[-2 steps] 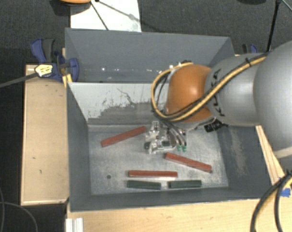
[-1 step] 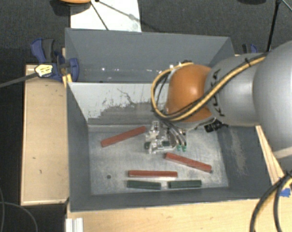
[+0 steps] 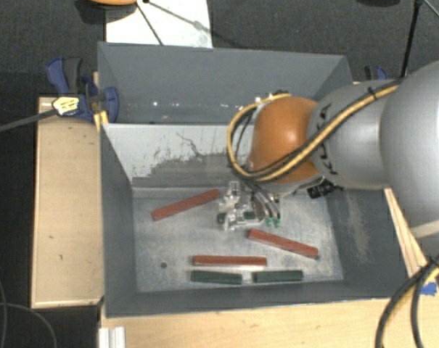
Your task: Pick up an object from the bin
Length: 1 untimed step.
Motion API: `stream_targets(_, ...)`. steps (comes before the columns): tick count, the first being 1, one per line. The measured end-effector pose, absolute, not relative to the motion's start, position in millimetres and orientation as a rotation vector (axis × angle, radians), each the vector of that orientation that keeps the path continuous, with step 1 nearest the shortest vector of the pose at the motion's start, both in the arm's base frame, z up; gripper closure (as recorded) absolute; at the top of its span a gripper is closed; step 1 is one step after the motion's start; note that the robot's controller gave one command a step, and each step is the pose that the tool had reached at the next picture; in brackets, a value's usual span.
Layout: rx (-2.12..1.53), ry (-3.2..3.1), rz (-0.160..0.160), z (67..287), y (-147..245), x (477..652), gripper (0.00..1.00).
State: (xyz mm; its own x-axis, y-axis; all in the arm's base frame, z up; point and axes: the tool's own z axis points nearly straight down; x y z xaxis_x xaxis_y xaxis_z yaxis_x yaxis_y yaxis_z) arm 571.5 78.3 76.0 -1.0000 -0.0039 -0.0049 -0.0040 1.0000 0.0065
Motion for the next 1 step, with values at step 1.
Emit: stream_targets(1,0.006,3.130,0.001,262.8,58.9,578.8,1.00)
